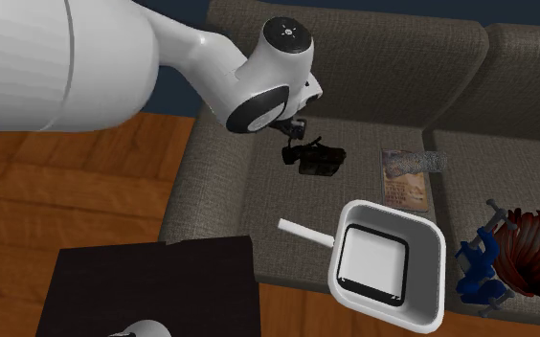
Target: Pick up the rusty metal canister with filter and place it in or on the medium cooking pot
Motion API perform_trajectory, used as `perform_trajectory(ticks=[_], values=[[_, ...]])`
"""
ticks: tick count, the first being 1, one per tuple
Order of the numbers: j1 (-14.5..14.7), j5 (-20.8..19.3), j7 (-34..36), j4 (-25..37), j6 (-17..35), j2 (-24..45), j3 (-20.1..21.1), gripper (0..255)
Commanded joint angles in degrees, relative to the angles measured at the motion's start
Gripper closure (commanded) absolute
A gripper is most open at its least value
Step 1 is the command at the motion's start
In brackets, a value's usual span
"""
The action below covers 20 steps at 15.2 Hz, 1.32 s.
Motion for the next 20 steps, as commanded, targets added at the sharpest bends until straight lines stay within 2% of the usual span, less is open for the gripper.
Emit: perform_trajectory(ticks=[1, 5, 13, 20], values=[[-2.81, 3.92, -3.17, 4.83, -0.23, 5.30, 1.39, 0], [-7.47, 8.23, -6.39, 12.63, -0.64, 13.10, 3.85, 0], [-8.96, 11.23, -8.22, 14.65, 2.25, 18.16, 6.41, 0], [-8.96, 11.22, -8.22, 14.65, 2.26, 18.15, 6.41, 0]])
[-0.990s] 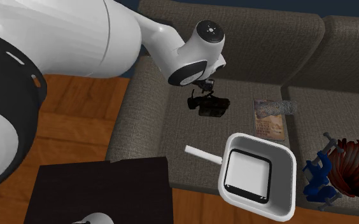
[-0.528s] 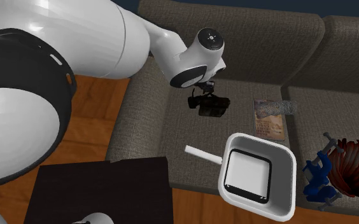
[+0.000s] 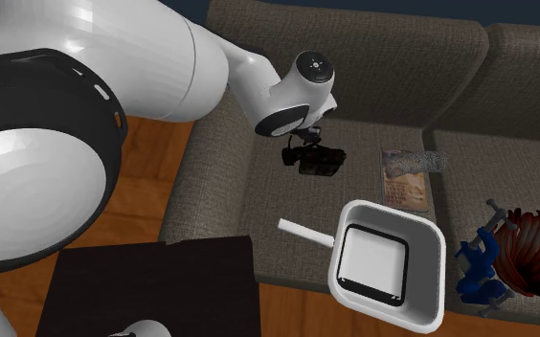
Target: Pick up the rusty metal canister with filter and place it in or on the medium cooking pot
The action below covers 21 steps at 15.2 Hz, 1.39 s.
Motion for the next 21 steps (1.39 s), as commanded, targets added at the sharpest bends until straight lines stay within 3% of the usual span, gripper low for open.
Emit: perform_trajectory(ticks=[1, 10, 21], values=[[-0.01, 0.01, -0.01, 0.00, 0.00, 0.02, 0.00, 255], [-0.01, 0.00, 0.00, -0.01, 0.00, 0.01, 0.00, 255], [2.53, -4.68, 3.91, -0.96, -4.94, -6.28, -3.54, 255]])
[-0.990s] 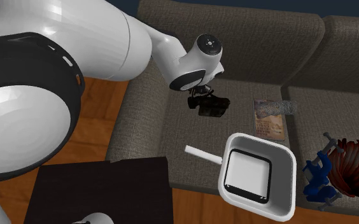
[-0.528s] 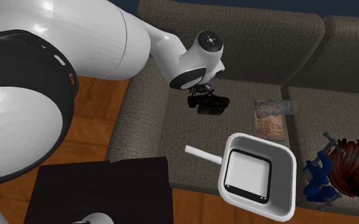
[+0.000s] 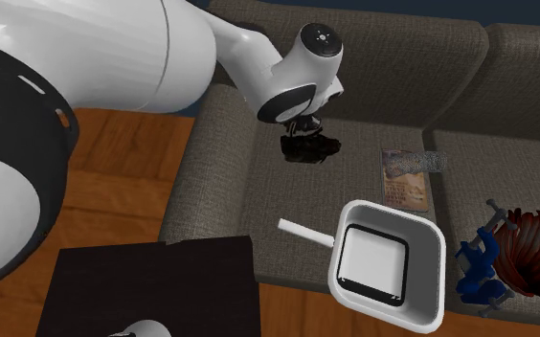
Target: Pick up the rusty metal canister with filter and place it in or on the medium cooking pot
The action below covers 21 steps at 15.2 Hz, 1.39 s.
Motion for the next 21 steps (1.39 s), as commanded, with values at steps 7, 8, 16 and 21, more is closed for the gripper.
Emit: perform_trajectory(ticks=[7, 8, 16, 21], values=[[1.73, -3.54, 2.95, -0.07, -3.74, -4.39, -2.27, 255], [1.90, -3.98, 3.31, 0.01, -4.25, -4.89, -2.53, 255], [3.14, -7.38, 6.10, 1.14, -8.49, -8.63, -4.33, 255], [3.73, -9.35, 7.74, 2.27, -11.31, -10.71, -5.23, 255]])
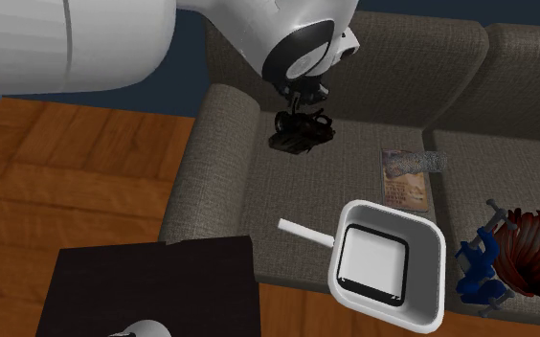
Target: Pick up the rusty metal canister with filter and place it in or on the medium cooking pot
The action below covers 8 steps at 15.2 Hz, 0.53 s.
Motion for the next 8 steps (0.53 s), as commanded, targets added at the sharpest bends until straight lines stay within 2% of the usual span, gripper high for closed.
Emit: perform_trajectory(ticks=[1, 7, 8], values=[[0.19, -0.75, 0.63, 0.65, -1.20, -0.78, -0.33, 255], [0.64, -2.59, 2.21, 2.27, -4.31, -2.68, -1.06, 255], [0.44, -3.15, 1.52, 0.69, -4.18, -4.17, -1.59, 255]])
